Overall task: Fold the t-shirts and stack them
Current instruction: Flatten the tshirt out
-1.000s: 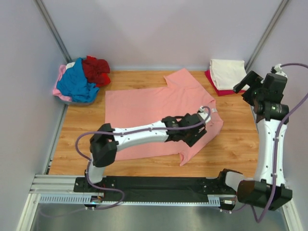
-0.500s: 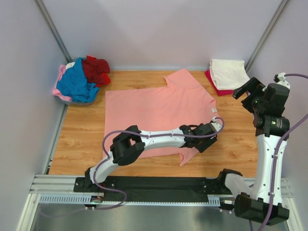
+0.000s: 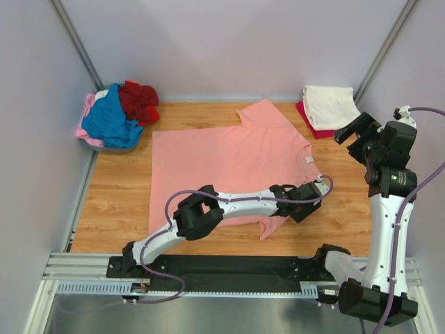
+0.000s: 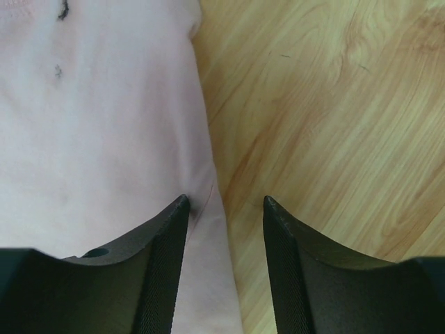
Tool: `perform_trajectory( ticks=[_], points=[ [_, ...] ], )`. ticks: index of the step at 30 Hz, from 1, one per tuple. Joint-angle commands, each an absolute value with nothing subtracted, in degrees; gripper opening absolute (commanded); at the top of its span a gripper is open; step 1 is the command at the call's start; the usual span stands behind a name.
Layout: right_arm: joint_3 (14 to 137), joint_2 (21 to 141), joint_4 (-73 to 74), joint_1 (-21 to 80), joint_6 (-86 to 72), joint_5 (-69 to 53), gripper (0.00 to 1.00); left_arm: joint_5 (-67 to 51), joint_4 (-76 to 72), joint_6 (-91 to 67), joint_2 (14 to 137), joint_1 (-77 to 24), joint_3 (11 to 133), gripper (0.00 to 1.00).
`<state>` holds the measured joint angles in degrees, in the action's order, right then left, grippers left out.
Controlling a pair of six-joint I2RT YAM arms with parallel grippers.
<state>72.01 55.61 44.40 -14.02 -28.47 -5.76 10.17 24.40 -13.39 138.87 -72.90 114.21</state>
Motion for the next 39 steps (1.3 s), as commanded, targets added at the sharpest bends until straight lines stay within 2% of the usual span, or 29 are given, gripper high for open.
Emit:
perform_trajectory(
  ticks=[1, 4, 8, 10, 14, 19, 22, 25, 26, 27, 30, 31, 33, 34, 37, 39],
  points=[
    [71.54, 54.76, 41.75, -13.97, -28.65, -6.77, 1.0, 10.46, 24.35, -11.78, 139.57, -73.3, 116.98, 0.54],
    [71.54, 54.93, 41.57, -13.97, -28.74, -7.12, 1.0, 11.42, 24.17, -11.43, 139.75, -73.3, 116.98, 0.51],
    [71.46, 55.28, 41.31, -13.97, -28.74, -7.56, 1.0, 12.04, 23.99, -10.99, 139.92, -73.3, 116.9, 0.29],
    [71.46, 55.28, 41.4, -13.98, -28.74, -7.47, 1.0, 12.48, 23.91, -10.64, 139.92, -73.21, 116.89, 0.23],
    [71.46, 55.37, 41.31, -13.97, -28.48, -7.12, 1.0, 13.97, 24.78, -9.32, 139.4, -73.3, 117.33, 0.0],
    [72.33, 55.72, 41.75, -14.06, -28.21, -5.72, 1.0, 12.92, 30.56, -10.36, 133.52, -71.73, 120.66, 0.0],
    [72.69, 56.42, 41.75, -13.98, -28.47, -5.89, 1.0, 7.4, 32.78, -14.66, 128.25, -66.73, 120.33, 0.0],
    [72.69, 57.48, 41.57, -13.89, -28.56, -6.67, 1.0, -2.08, 33.48, -20.03, 125.6, -58.65, 118.13, 0.0],
    [72.51, 58.0, 41.31, -13.89, -28.65, -7.03, 1.0, -9.51, 33.57, -21.34, 125.77, -56.27, 117.86, 0.0],
    [72.07, 58.36, 40.96, -13.97, -28.65, -7.38, 1.0, -13.32, 33.75, -23.79, 127.6, -50.94, 117.77, 0.0],
    [71.81, 60.03, 40.7, -13.71, -28.74, -10.01, 1.0, -26.34, 35.33, -29.59, 133.39, -43.18, 117.26, 0.0],
    [71.81, 60.46, 40.87, -13.19, -28.65, -11.06, 1.0, -28.8, 34.46, -30.31, 134.64, -39.06, 116.46, 0.07],
    [71.98, 61.61, 41.66, -12.13, -28.13, -10.99, 1.0, -34.0, 32.96, -30.76, 137.01, -36.57, 113.39, 0.26],
    [71.72, 61.87, 41.75, -10.74, -28.04, -10.73, 1.0, -34.27, 32.7, -29.98, 137.28, -35.26, 112.42, 0.43],
    [69.71, 62.23, 41.75, -6.44, -27.51, -9.15, 1.0, -33.31, 29.9, -29.27, 134.31, -34.98, 107.42, 0.56],
    [68.21, 62.66, 41.22, -3.71, -27.33, -7.21, 1.0, -32.52, 28.22, -29.62, 130.98, -34.98, 104.26, 0.57]
  ],
)
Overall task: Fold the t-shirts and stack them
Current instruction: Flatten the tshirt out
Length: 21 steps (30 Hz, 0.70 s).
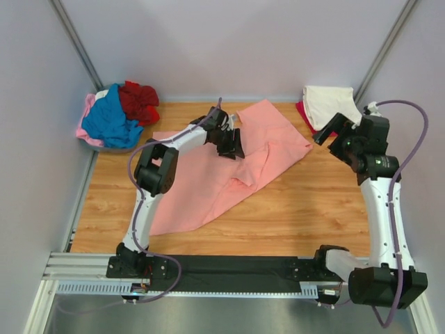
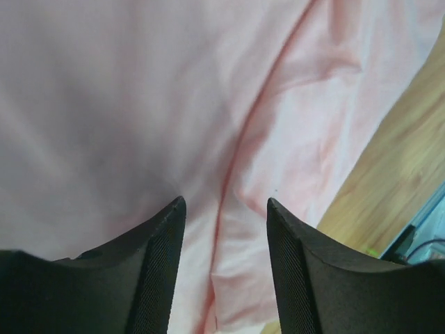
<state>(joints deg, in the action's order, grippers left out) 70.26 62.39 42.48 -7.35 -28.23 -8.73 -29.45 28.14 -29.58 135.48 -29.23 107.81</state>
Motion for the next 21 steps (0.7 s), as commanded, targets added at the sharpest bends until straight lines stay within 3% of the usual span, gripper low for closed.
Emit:
perform_trajectory(
  ticks=[1, 8, 13, 21],
  points=[
    [67.42, 62.75, 41.05, -0.47, -27.42, -5.64, 1.0, -31.48, 29.26, -29.36, 130.17, -34.98, 104.15, 0.58],
    [57.5, 66.7, 37.01, 13.79, -29.44, -2.81, 0.92, -22.33, 30.76, -27.07, 122.27, -34.98, 98.98, 0.56],
    [55.99, 71.97, 31.82, 20.11, -31.55, -3.25, 0.72, -18.29, 29.1, -26.89, 116.82, -34.81, 93.44, 0.5],
    [58.62, 85.84, 27.16, 22.41, -31.82, -3.16, 0.56, -10.73, 29.62, -25.58, 107.32, -34.37, 86.75, 0.45]
  ],
)
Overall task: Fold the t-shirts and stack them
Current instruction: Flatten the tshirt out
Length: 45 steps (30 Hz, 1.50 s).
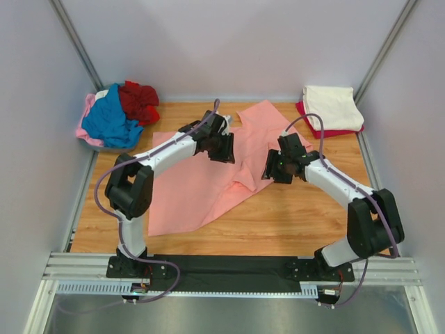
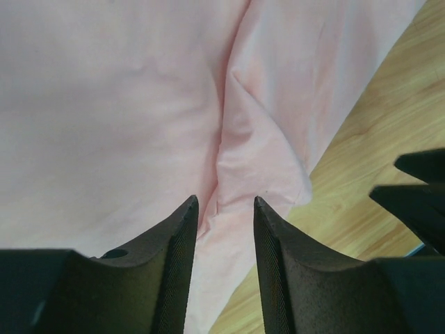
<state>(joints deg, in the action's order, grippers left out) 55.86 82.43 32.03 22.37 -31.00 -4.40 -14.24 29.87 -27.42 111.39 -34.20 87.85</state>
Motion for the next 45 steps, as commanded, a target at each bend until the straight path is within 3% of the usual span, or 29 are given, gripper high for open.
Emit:
perform_trajectory(
  ticks=[1, 5, 20, 34, 37, 41, 45],
  points=[
    [59.58, 86.91, 26.9, 22.41, -31.73, -3.6, 0.54, -10.55, 29.62, -25.49, 106.71, -34.37, 86.14, 0.45],
    [62.05, 92.01, 25.84, 22.41, -31.29, -4.31, 0.46, -10.28, 28.57, -25.75, 103.37, -34.36, 81.58, 0.43],
    [69.87, 106.42, 24.43, 22.41, -30.24, -3.96, 0.4, -9.93, 26.54, -25.93, 97.74, -34.28, 73.22, 0.39],
    [71.37, 106.88, 24.79, 22.5, -29.79, -4.75, 0.37, -9.14, 26.02, -25.75, 98.7, -34.19, 72.25, 0.36],
    [71.1, 107.31, 24.26, 22.5, -29.88, -5.53, 0.31, -9.4, 25.84, -25.75, 99.14, -34.28, 72.51, 0.36],
    [71.1, 108.02, 23.64, 22.41, -29.88, -6.68, 0.01, -9.32, 25.84, -25.67, 99.67, -34.36, 72.51, 0.35],
    [71.1, 105.83, 24.87, 22.59, -29.18, -6.77, 0.0, -9.05, 26.1, -25.66, 99.58, -34.28, 72.51, 0.34]
  ],
)
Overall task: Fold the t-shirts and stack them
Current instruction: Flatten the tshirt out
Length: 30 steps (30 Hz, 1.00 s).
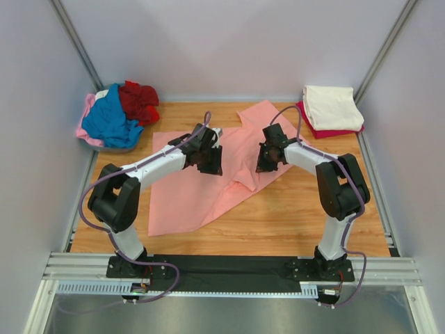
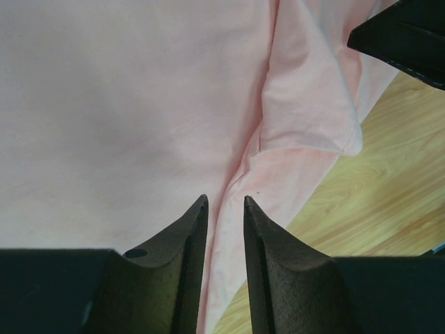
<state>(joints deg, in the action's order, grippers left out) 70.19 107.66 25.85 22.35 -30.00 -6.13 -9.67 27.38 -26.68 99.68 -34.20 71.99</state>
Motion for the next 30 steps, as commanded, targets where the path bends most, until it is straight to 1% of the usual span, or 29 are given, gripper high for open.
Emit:
perform_trajectory(
  ticks=[1, 5, 8, 9, 12, 13, 14, 16, 18, 20, 21, 25, 30],
  points=[
    [70.93, 104.69, 25.4, 22.59, -28.92, -6.25, 0.0, -9.05, 26.19, -25.66, 99.41, -34.19, 72.6, 0.34],
    [68.91, 97.4, 29.78, 22.59, -27.34, -4.31, 0.01, -8.35, 27.33, -25.49, 98.62, -34.28, 73.12, 0.34],
    [64.53, 89.15, 33.74, 22.5, -26.29, -1.41, 0.0, -7.82, 27.95, -25.31, 97.56, -34.28, 73.13, 0.34],
    [63.12, 84.77, 34.71, 22.41, -26.02, -0.1, 0.01, -7.47, 28.04, -25.4, 97.21, -34.28, 72.86, 0.33],
    [54.87, 77.1, 36.47, 21.37, -27.32, 3.6, 0.0, -7.99, 28.21, -25.58, 96.42, -34.28, 72.51, 0.33],
    [52.93, 72.03, 37.17, 20.57, -28.12, 3.52, 0.01, -8.09, 28.3, -25.66, 95.89, -34.36, 72.42, 0.33],
    [49.08, 69.81, 37.26, 19.96, -29.0, 3.25, 0.0, -8.43, 28.21, -25.75, 95.8, -34.37, 72.33, 0.33],
    [45.63, 63.15, 37.27, 17.67, -32.51, 2.9, 0.01, -9.14, 28.3, -26.36, 95.45, -34.37, 71.98, 0.33],
    [41.06, 58.99, 37.18, 15.82, -35.75, 3.6, 0.02, -10.01, 28.21, -27.07, 95.27, -34.37, 71.72, 0.33],
    [38.77, 54.78, 36.65, 14.25, -37.08, 4.39, 0.76, -10.63, 28.13, -27.25, 95.1, -34.37, 71.37, 0.33],
    [38.15, 54.15, 37.0, 13.72, -37.52, 6.57, 1.0, -10.9, 28.12, -27.68, 94.84, -34.37, 71.11, 0.33],
    [39.37, 53.35, 38.93, 13.01, -35.6, 8.0, 1.0, -10.99, 27.86, -28.04, 93.61, -34.63, 69.79, 0.33],
    [37.36, 53.7, 37.8, 13.62, -36.82, 2.47, 1.0, -9.41, 28.3, -28.39, 91.94, -35.59, 68.3, 0.33]
  ],
)
